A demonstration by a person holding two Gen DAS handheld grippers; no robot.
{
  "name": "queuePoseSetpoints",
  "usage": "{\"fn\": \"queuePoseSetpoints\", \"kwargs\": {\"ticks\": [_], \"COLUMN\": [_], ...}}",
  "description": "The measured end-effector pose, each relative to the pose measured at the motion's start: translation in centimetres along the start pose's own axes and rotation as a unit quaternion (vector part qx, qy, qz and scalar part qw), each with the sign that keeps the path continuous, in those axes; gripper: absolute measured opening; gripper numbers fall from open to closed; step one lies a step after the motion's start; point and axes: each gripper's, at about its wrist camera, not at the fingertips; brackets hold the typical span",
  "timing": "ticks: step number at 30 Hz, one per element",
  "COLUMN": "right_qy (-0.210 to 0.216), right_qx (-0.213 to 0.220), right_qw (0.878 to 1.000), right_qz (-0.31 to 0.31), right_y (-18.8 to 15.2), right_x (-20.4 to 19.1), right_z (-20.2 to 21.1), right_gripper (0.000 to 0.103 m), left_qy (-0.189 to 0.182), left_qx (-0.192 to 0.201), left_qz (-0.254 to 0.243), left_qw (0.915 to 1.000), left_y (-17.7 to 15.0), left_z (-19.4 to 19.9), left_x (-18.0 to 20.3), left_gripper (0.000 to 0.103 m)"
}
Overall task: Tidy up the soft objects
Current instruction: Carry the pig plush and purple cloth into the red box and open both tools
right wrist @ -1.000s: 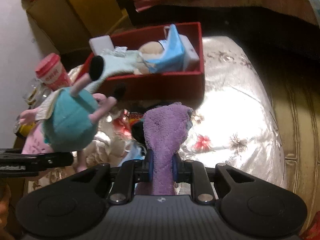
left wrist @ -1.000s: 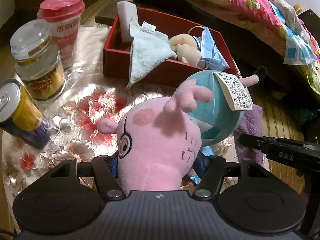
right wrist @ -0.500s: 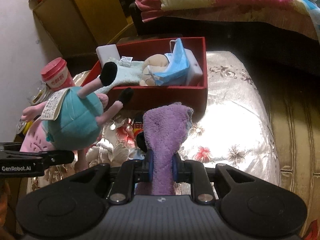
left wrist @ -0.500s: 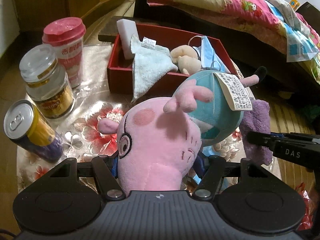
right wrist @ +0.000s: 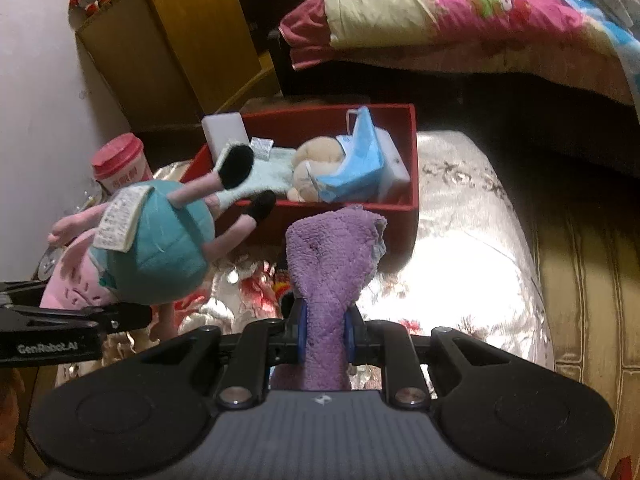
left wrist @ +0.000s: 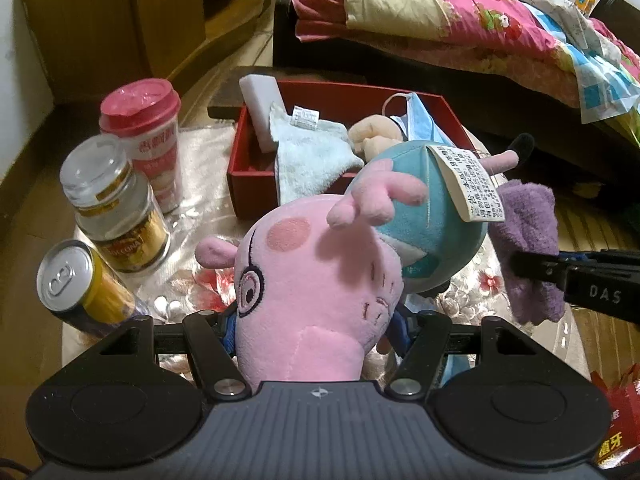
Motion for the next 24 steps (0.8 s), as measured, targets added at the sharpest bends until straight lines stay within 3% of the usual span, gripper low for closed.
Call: {"fn": "queuePoseSetpoints", "kwargs": {"ticks": [24], "right_qy": [-0.010], "right_qx": [0.065], "right_qw": [0.998], "right_qz": [-0.001], "right_y": [1.5], "right_x": [-0.6], "right_z": [1.4], "right_gripper": [0.000], "left_qy": [0.026], "left_qx": [0.050], "left_qz": [-0.014], "left_qw": [0.9983], "left_y": [1.9], "left_z": [0.7], "left_x": [0.4], "left_gripper": [0.065]}}
Point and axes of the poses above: each gripper's, at about its wrist camera, not at the fingertips, and z roughly against the way its jaws point, x to its right, y to its top, and after that the axes turned 10 degrees about x, right-handed
